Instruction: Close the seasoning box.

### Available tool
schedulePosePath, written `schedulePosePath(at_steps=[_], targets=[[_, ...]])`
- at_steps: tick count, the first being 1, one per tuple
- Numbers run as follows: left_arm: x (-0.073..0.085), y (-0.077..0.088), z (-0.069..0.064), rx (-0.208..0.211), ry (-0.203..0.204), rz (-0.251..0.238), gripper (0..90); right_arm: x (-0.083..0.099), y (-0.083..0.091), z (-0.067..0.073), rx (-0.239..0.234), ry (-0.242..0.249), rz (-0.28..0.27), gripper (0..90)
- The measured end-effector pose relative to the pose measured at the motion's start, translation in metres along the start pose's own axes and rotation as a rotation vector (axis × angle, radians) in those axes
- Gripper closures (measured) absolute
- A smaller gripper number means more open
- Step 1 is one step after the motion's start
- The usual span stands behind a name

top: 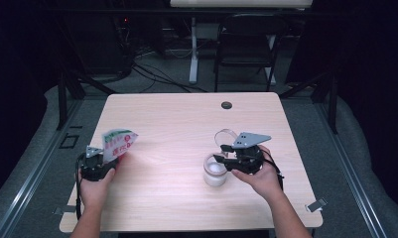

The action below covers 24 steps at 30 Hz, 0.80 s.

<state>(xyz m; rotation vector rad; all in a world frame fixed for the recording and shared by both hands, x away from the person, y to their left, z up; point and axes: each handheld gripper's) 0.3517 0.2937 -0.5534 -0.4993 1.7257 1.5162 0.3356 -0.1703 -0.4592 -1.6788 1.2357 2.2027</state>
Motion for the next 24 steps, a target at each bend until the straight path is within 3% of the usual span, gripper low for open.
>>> schedulePosePath(at_steps=[6,7,11,16,22,24], targets=[[-0.002,0.007,-0.006,0.011,-0.005,-0.065,43.9,0.0,0.0,-0.002,0.005,-0.003,-0.005,55.4],[-0.004,0.009,-0.01,0.014,-0.03,-0.082,42.4,0.0,0.0,-0.002,0.004,-0.004,-0.01,55.0],[-0.006,0.014,-0.016,0.0,-0.066,-0.112,41.6,0.0,0.0,-0.001,0.007,-0.004,-0.011,54.3],[-0.008,0.021,-0.021,0.027,-0.074,-0.167,44.1,-0.001,0.0,-0.001,0.01,-0.008,-0.023,51.7],[-0.012,0.028,-0.025,0.049,-0.078,-0.192,45.1,-0.001,0.0,-0.003,0.015,-0.007,-0.028,51.2],[-0.014,0.031,-0.031,0.077,-0.086,-0.206,45.1,-0.001,0.001,-0.003,0.012,-0.018,-0.029,51.2]])
Point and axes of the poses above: each handheld gripper's, and its own axes: y roughly backward along the jaws, x roughly out of its underside, z roughly to its left, and after that the axes turned 6 degrees about -y, right-handed
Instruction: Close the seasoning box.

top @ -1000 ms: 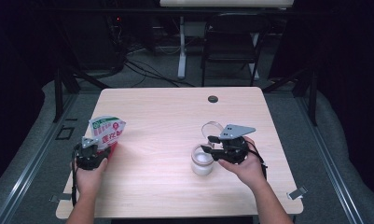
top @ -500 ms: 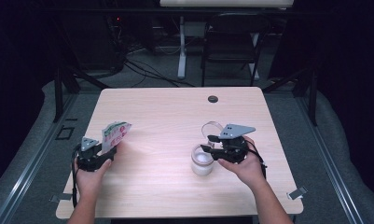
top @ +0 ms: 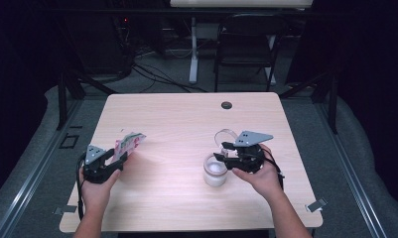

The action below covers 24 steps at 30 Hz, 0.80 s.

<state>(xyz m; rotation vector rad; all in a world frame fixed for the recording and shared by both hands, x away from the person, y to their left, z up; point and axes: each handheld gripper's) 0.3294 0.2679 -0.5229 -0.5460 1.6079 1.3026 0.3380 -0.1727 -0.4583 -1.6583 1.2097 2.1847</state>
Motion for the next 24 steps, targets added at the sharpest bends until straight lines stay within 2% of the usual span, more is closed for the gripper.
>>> schedulePosePath(at_steps=[5,6,8,14,18,24], targets=[[-0.006,0.0,-0.012,0.052,-0.017,-0.002,44.4,0.0,0.001,-0.001,-0.003,-0.007,-0.004,51.3],[-0.006,0.0,-0.012,0.052,-0.017,-0.002,44.3,0.0,0.001,-0.001,-0.003,-0.007,-0.004,51.3],[-0.009,-0.001,-0.02,0.079,-0.042,-0.004,43.8,-0.001,0.002,-0.001,-0.006,-0.009,-0.005,52.0],[-0.01,-0.007,-0.037,0.109,-0.106,0.029,43.6,-0.001,0.004,-0.002,0.006,-0.013,0.003,53.6],[-0.01,-0.013,-0.052,0.136,-0.158,0.049,43.6,-0.002,0.006,-0.003,0.017,-0.014,0.016,58.2],[-0.012,-0.018,-0.07,0.182,-0.201,0.054,43.5,-0.003,0.01,-0.007,0.039,-0.029,0.026,65.3]])
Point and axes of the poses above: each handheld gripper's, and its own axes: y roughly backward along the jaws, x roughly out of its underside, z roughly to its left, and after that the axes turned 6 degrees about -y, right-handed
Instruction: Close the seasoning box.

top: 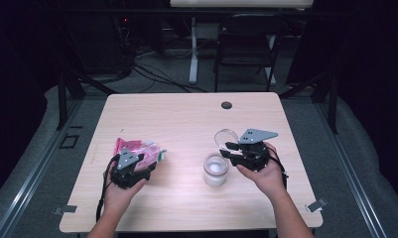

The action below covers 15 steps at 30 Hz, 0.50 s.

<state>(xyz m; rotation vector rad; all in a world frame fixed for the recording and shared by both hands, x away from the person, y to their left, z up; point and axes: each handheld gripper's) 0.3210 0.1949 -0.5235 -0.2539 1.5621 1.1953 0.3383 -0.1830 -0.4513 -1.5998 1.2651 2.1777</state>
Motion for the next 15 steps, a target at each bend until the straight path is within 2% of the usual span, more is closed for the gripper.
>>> schedulePosePath(at_steps=[6,13,15], targets=[[-0.003,-0.003,-0.009,0.017,-0.038,0.016,43.2,0.0,0.007,-0.006,0.028,-0.023,-0.013,70.5],[-0.003,-0.004,-0.011,0.011,-0.046,0.021,43.2,0.002,0.015,-0.018,0.067,-0.066,-0.032,74.4],[-0.003,-0.005,-0.011,0.024,-0.031,0.014,43.2,0.002,0.017,-0.021,0.074,-0.072,-0.026,75.3]])
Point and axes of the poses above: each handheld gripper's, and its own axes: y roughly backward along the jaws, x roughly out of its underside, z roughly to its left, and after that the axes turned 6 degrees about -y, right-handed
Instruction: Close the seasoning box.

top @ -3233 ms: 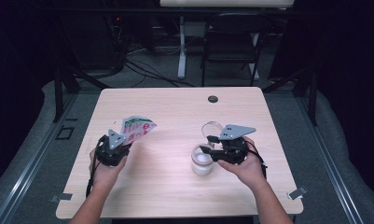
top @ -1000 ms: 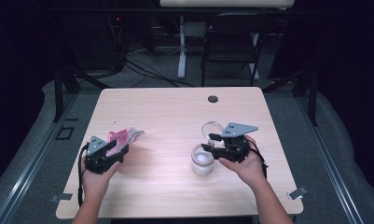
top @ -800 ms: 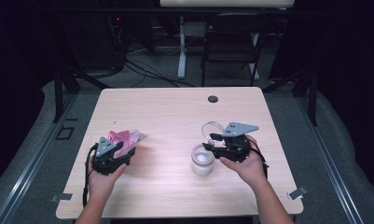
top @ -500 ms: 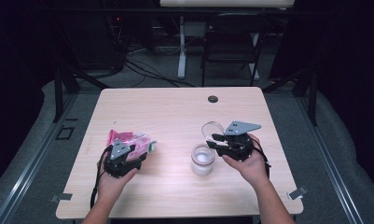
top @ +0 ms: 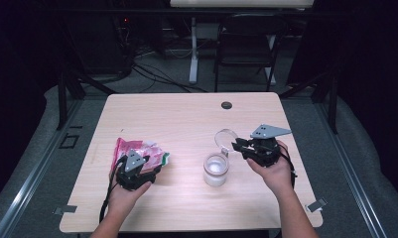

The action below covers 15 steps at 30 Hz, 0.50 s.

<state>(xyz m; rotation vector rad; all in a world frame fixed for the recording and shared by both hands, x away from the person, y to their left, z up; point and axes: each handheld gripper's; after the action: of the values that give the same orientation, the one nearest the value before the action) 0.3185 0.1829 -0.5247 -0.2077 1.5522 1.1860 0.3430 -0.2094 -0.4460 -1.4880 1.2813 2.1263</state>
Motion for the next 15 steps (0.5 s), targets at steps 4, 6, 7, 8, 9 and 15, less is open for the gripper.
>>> schedulePosePath(at_steps=[4,6,7,8,9,15], targets=[[0.0,0.002,-0.001,0.006,0.013,-0.012,43.3,0.002,0.002,-0.008,0.019,-0.023,0.0,74.9],[0.0,0.003,-0.001,-0.002,0.005,-0.018,43.4,0.002,0.004,-0.011,0.018,-0.034,-0.006,74.9],[0.0,0.003,-0.001,-0.004,0.002,-0.02,43.4,0.001,0.004,-0.011,0.018,-0.039,-0.01,75.0],[0.0,0.004,-0.001,-0.006,0.003,-0.02,43.4,0.001,0.005,-0.012,0.017,-0.04,-0.012,75.0],[0.0,0.005,-0.001,-0.009,0.006,-0.021,43.5,0.001,0.005,-0.013,0.017,-0.041,-0.01,74.9],[0.002,0.007,0.0,-0.02,0.011,-0.026,43.5,0.003,-0.002,-0.02,-0.008,-0.07,0.014,73.2]])
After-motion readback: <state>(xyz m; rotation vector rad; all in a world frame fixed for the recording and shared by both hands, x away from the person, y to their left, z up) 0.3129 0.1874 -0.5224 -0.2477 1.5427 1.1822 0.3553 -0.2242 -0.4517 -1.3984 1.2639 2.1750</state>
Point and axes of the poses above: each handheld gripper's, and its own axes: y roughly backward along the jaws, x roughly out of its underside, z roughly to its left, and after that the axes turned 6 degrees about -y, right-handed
